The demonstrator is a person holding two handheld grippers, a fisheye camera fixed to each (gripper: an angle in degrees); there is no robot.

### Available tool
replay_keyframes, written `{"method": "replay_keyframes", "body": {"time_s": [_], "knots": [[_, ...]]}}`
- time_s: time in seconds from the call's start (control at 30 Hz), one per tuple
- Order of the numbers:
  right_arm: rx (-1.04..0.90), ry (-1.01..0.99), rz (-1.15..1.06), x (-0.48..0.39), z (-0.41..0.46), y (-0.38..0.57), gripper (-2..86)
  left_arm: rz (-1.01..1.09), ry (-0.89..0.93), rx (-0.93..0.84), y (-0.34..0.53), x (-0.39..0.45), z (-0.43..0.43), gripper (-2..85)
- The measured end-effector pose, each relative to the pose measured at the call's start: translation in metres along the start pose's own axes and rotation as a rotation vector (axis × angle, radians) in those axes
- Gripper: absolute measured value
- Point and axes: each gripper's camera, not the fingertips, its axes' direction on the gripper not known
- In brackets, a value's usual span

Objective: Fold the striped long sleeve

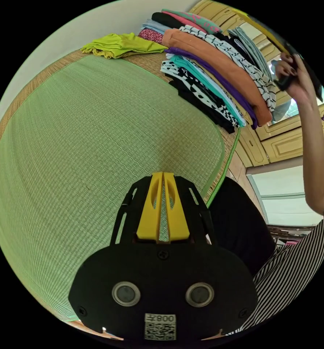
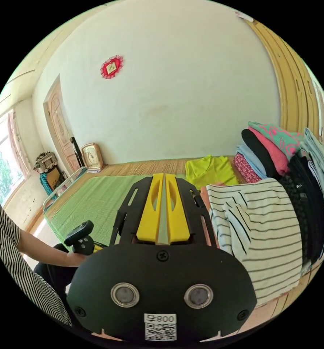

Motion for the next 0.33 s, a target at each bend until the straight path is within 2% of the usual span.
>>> {"method": "replay_keyframes", "body": {"time_s": [0.33], "knots": [[-0.278,0.188,0.058,0.044,0.236,-0.087,7.8,0.073,0.081,0.132,0.055,-0.016,-0.052,0.3]]}}
